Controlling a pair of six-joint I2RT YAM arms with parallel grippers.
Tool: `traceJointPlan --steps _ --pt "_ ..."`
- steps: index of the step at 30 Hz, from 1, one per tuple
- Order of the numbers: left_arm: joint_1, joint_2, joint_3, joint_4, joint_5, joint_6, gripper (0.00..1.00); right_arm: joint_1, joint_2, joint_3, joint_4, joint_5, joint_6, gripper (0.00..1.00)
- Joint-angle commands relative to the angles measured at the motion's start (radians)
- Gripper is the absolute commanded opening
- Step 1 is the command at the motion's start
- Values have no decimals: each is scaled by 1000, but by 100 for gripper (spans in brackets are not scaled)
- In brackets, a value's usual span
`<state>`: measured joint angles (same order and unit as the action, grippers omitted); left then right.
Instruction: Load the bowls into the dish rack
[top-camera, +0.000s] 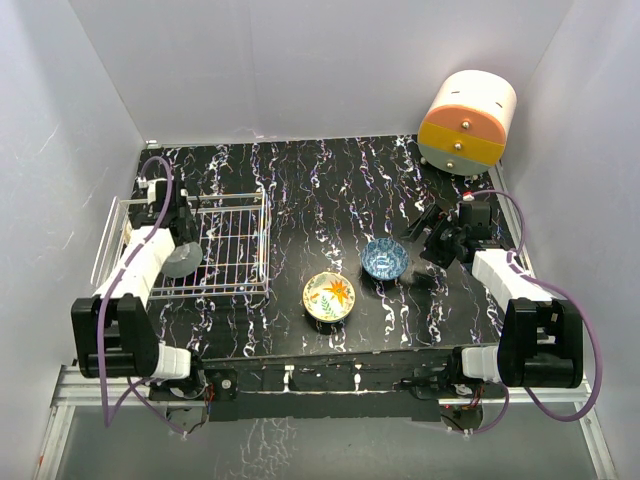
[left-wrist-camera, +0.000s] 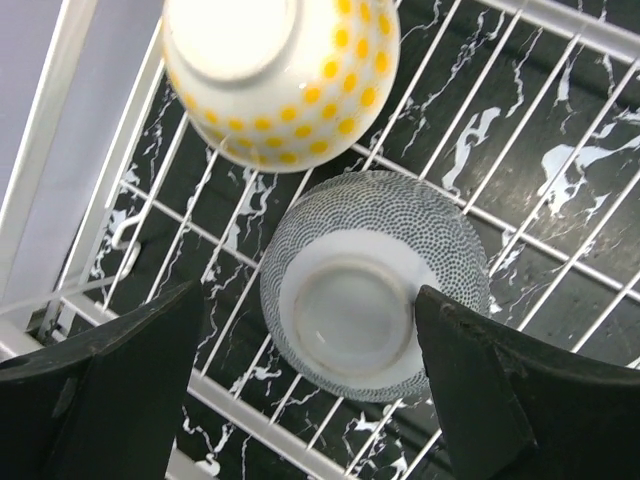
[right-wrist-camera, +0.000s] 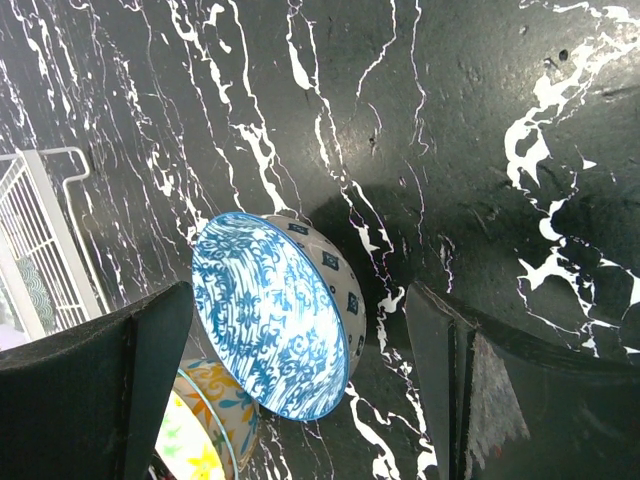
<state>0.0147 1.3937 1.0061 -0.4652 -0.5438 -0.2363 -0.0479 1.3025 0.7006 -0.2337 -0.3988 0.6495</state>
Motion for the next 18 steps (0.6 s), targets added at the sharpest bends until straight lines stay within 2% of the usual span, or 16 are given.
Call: traceJointPlan --steps 1,8,18 --pt "-2 -99 -37 -74 -57 -20 85 1 -12 -10 44 -3 -21 91" --pt "2 -125 -83 -106 -149 -25 90 0 -17 -18 42 -8 -23 91" --pt "27 -175 -60 -121 -160 -38 93 0 -37 -18 23 0 -25 91"
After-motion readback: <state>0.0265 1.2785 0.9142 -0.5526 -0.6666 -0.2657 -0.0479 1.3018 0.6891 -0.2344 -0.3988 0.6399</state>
